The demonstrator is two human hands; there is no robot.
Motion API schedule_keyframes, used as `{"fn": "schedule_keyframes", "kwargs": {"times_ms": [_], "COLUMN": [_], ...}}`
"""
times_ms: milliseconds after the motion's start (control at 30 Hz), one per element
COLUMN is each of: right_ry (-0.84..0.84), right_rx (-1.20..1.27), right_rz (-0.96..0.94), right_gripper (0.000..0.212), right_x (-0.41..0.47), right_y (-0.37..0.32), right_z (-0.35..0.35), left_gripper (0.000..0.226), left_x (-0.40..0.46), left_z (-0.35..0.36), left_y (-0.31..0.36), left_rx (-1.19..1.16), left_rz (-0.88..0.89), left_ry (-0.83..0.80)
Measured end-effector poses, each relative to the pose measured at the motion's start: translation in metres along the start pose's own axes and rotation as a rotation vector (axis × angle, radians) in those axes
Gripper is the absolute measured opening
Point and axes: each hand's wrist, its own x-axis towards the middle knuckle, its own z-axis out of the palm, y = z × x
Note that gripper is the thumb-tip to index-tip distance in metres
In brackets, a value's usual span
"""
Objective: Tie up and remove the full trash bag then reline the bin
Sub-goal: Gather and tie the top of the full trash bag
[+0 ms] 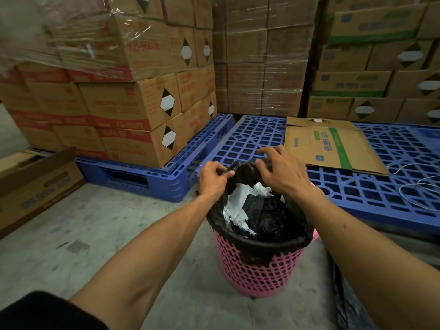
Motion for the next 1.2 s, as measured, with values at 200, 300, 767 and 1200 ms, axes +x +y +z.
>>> {"fn": "schedule_keyframes", "kwargs": {"times_ms": [200,300,767,1200], "right_ry": [-0.017,-0.013,0.132,-0.217], "right_rx": [0.052,0.092,0.264,-0.083], "right_rz": [0.007,0.024,0.185,0.359], "right_gripper": [0.041,0.038,0.029,0.023], "right_x": [0.007,0.007,0.023,0.031], "right_y": [-0.013,-0.009,-0.009,-0.01], "right_z": [0.001,0.003,-0.042,-0.112], "left_gripper": [0.018,0.02,0.066,0.013], "left_x": [0.008,0.011,0.033,0.02], "left_z": [-0.032,-0.032,-0.096,-0.136], "left_y": [0.009,0.016,0.092,0.127], "left_rx": [0.044,0.107,0.723,0.995], "left_rz": [-0.041,-0.051,-0.197,-0.228], "left_ry": [-0.245,-0.184,-0.43,-0.577]}}
